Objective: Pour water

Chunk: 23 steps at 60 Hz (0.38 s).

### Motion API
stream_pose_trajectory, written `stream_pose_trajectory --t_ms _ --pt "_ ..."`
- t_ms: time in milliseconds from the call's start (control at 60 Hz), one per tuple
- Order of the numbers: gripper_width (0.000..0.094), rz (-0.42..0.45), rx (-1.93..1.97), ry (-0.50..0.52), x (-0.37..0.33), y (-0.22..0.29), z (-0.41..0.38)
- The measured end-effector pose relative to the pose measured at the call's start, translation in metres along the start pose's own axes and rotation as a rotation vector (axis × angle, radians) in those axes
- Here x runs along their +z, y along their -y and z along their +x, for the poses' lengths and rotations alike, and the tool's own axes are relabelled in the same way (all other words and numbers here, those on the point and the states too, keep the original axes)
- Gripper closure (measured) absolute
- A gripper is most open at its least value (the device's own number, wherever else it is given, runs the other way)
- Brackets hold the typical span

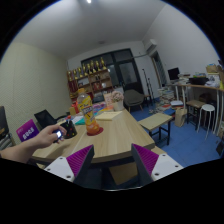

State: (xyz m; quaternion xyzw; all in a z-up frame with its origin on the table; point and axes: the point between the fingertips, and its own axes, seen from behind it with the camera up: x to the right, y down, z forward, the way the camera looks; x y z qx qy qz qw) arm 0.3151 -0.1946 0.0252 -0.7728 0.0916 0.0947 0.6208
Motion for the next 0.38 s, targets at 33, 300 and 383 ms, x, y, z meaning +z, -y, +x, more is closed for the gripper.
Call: stream_pose_trajectory --t_ms 33,300,383 --pt "0.0107 0.001 -0.001 -0.003 0.001 0.0004 -0.0012" --pt "0.0104 -0.004 -0.008 -0.006 -0.0031 0.0002 -0.0008" --pt "0.0105 0.009 -0.007 -0.009 -0.0076 0.0041 -0.0004"
